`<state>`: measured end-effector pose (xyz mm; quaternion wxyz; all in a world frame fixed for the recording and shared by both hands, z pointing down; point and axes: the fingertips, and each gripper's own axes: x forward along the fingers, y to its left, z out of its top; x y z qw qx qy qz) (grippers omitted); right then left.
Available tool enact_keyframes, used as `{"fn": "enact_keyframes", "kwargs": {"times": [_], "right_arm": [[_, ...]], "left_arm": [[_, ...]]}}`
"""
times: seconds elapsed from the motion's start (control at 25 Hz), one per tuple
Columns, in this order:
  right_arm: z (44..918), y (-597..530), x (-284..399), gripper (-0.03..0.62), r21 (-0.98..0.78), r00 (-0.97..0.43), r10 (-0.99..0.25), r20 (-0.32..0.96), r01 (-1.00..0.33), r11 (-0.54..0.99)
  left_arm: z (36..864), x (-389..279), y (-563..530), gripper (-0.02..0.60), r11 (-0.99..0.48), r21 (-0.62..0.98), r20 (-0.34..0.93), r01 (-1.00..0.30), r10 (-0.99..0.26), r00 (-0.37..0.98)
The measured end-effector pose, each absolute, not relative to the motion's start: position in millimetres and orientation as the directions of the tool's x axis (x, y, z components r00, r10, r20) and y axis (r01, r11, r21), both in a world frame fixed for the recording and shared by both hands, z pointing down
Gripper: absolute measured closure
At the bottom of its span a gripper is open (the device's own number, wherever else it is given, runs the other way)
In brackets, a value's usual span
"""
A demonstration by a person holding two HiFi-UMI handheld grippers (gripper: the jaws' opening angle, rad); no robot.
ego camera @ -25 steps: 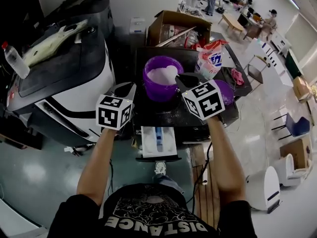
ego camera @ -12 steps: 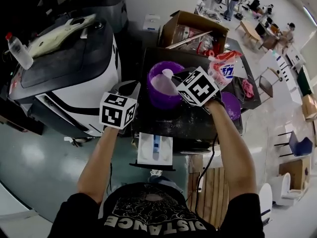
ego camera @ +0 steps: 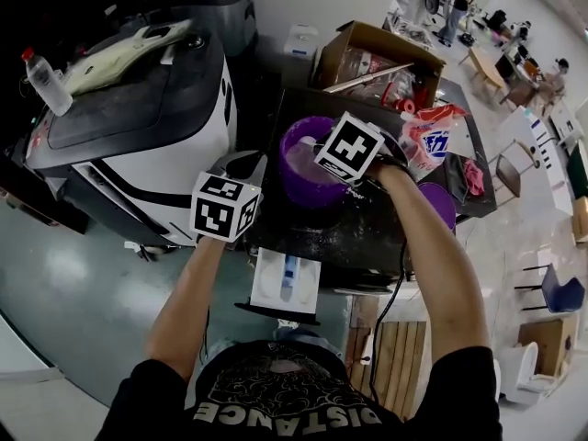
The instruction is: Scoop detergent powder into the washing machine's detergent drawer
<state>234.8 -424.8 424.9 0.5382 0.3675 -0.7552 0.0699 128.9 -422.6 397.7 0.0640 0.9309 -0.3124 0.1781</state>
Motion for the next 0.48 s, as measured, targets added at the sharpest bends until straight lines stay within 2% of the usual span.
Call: {"fn": "enact_keyframes", "kwargs": {"times": [0.48], "right_arm": [[442,-438,231,0.557,0.270,-0.116,-0.378,0.918,-0.516,0.813]], "left_arm": [[407,124,-423,0.581,-0.748,0.002,0.385,-0.664,-0.612,0.691]]}}
